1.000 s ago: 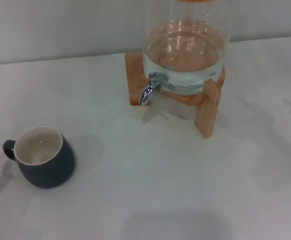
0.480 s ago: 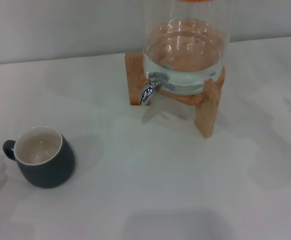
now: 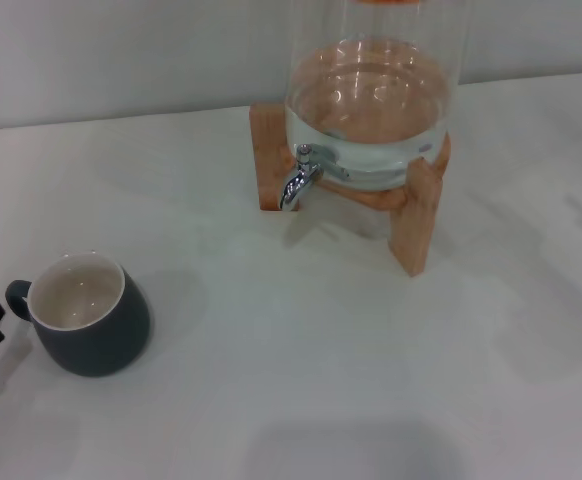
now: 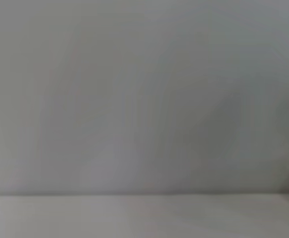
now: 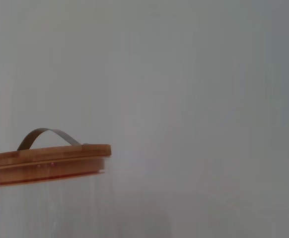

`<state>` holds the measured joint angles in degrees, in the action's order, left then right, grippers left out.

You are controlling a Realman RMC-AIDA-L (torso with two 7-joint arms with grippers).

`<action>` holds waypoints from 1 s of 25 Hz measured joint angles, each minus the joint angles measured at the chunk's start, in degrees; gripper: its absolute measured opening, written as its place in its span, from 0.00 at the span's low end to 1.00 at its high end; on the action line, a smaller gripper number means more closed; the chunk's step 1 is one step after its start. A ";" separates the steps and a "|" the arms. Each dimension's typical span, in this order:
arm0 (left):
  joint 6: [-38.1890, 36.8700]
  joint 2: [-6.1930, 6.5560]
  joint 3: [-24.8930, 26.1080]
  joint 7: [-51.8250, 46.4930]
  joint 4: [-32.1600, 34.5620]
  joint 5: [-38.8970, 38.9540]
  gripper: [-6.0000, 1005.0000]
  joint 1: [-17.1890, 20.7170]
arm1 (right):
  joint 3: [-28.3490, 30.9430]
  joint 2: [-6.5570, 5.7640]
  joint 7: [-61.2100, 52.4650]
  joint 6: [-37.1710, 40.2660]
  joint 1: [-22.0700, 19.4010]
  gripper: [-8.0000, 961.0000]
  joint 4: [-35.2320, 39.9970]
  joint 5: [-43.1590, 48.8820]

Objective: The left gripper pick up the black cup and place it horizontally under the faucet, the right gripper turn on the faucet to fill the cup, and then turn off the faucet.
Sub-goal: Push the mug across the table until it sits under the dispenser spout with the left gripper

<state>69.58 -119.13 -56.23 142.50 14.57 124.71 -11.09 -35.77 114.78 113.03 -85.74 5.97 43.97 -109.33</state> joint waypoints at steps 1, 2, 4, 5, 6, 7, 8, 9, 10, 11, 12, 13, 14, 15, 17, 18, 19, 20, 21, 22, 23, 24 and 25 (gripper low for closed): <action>-0.51 0.00 -0.01 -0.02 0.00 -0.34 0.88 -0.24 | 0.00 0.00 0.00 -0.03 -0.02 0.78 -0.05 0.00; -1.05 -0.03 -0.01 0.01 -0.03 -0.55 0.88 -0.45 | 0.00 0.00 0.00 -0.05 -0.04 0.78 -0.09 0.00; -1.92 -0.09 -0.02 0.14 -0.13 -1.00 0.88 -0.77 | 0.04 0.00 -0.01 -0.05 -0.05 0.78 -0.14 0.00; -2.12 -0.09 -0.02 0.14 -0.13 -1.17 0.88 -0.82 | 0.07 0.00 -0.01 -0.05 -0.06 0.78 -0.15 -0.02; -2.30 -0.10 -0.03 0.12 -0.14 -1.38 0.88 -0.87 | 0.08 0.00 -0.01 -0.05 -0.06 0.78 -0.15 -0.03; -2.41 -0.11 -0.02 0.09 -0.15 -1.53 0.88 -0.88 | 0.08 0.00 -0.01 -0.05 -0.07 0.78 -0.16 -0.06; -2.48 -0.11 -0.02 0.02 -0.16 -1.56 0.88 -0.92 | 0.08 0.00 -0.01 -0.05 -0.07 0.78 -0.17 -0.09; -2.50 -0.12 -0.02 0.01 -0.17 -1.57 0.88 -0.93 | 0.08 0.01 -0.01 -0.05 -0.08 0.78 -0.17 -0.11; -2.51 -0.12 -0.02 -0.01 -0.16 -1.62 0.88 -0.93 | 0.08 0.00 -0.01 -0.05 -0.08 0.78 -0.17 -0.13; -2.52 -0.13 -0.03 -0.05 -0.16 -1.70 0.88 -0.94 | 0.09 0.00 -0.01 -0.05 -0.07 0.78 -0.17 -0.13; -2.52 -0.13 -0.03 -0.10 -0.16 -1.79 0.88 -0.94 | 0.09 0.00 -0.01 -0.05 -0.05 0.78 -0.15 -0.14; -2.52 -0.13 -0.02 -0.13 -0.17 -1.86 0.88 -0.95 | 0.09 0.00 -0.01 -0.05 -0.05 0.78 -0.07 -0.15; -2.52 -0.14 -0.02 -0.16 -0.16 -1.90 0.88 -0.96 | 0.09 0.00 -0.01 -0.04 -0.05 0.78 -0.03 -0.16; -2.52 -0.14 -0.02 -0.18 -0.16 -1.91 0.88 -0.99 | 0.09 0.01 -0.01 -0.04 -0.04 0.78 0.04 -0.17; -2.52 -0.14 -0.03 -0.19 -0.17 -1.94 0.88 -1.14 | 0.09 0.00 -0.01 -0.04 -0.03 0.78 0.08 -0.18; -2.52 -0.14 -0.02 -0.19 -0.17 -1.95 0.88 -1.24 | 0.09 0.00 -0.01 -0.04 -0.03 0.78 0.08 -0.18; -2.52 -0.14 -0.02 -0.20 -0.17 -2.01 0.88 -1.37 | 0.09 0.00 -0.01 -0.05 -0.02 0.78 0.09 -0.18; -2.52 -0.14 -0.02 -0.20 -0.16 -2.06 0.88 -1.49 | 0.09 0.00 -0.01 -0.06 -0.02 0.78 0.09 -0.18; -2.52 -0.13 -0.02 -0.20 -0.16 -2.08 0.88 -1.55 | 0.09 0.00 -0.01 -0.08 -0.02 0.78 0.08 -0.18; -2.52 -0.13 -0.02 -0.21 -0.17 -2.09 0.88 -1.62 | 0.09 0.00 -0.01 -0.09 -0.02 0.78 0.07 -0.18; -2.52 -0.12 -0.02 -0.21 -0.17 -2.09 0.88 -1.67 | 0.09 0.00 -0.01 -0.10 -0.04 0.78 0.06 -0.18; -2.52 -0.11 -0.03 -0.21 -0.17 -2.12 0.88 -1.75 | 0.09 0.01 -0.01 -0.10 -0.06 0.78 0.00 -0.18; -2.53 -0.09 -0.02 -0.21 -0.16 -2.15 0.88 -1.80 | 0.09 0.00 -0.01 -0.12 -0.09 0.78 -0.07 -0.18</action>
<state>67.05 -119.22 -56.25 142.29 14.41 122.56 -12.89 -35.68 114.79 113.02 -85.86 5.89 43.90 -109.51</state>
